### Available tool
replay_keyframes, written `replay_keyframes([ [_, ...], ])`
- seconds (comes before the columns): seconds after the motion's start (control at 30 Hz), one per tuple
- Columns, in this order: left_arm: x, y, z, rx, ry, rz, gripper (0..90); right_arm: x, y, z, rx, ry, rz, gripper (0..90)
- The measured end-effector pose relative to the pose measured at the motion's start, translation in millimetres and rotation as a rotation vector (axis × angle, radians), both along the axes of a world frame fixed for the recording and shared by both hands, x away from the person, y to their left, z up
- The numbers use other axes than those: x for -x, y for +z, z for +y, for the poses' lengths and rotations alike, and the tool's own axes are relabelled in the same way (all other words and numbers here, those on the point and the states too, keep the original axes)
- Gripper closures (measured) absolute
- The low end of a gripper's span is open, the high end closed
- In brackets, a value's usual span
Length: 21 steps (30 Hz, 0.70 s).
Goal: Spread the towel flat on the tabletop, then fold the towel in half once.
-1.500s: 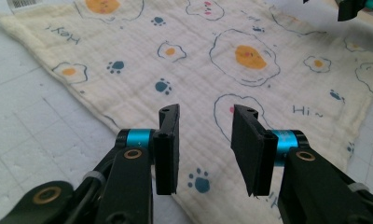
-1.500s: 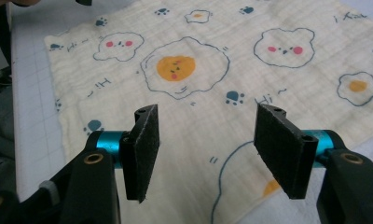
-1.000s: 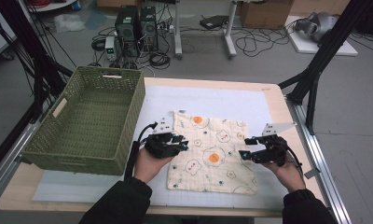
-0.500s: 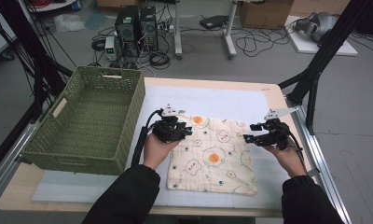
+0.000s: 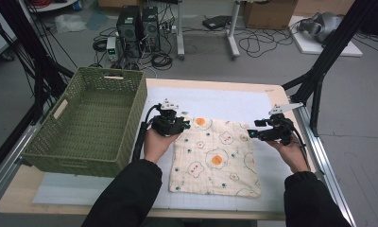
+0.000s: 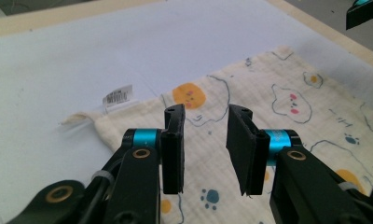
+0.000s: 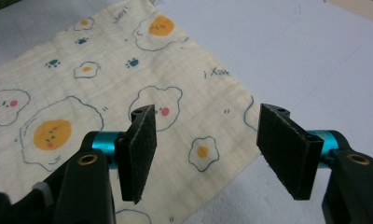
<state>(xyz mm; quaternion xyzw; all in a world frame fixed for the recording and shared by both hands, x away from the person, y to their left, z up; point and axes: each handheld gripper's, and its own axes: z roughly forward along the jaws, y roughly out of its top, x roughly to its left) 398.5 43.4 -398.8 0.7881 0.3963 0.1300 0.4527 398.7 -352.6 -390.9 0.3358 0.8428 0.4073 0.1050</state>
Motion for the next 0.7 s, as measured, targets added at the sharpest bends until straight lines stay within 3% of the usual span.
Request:
replay_keyframes([
  [0.27,-8.5,-12.7,0.7,-0.038,0.023,0.043,63.8,-6.0,-12.4,-0.9,0.015,-0.028,0.024,36.5],
  [0.43,-11.6,-20.0,-1.2,-0.064,0.032,0.063,63.4,-7.0,-18.9,-1.1,0.021,-0.046,0.0,39.5],
  [0.53,-13.8,-25.6,-4.3,-0.068,0.036,0.092,64.8,-8.6,-26.8,-2.1,0.045,-0.067,0.012,41.5],
  [0.63,-15.3,-31.6,-7.7,-0.127,0.059,0.097,65.4,-9.1,-34.2,-2.3,0.058,-0.08,0.016,47.1],
  [0.7,-16.6,-34.8,-9.0,-0.144,0.067,0.105,66.9,-10.4,-37.8,-1.5,0.072,-0.093,0.037,49.3],
])
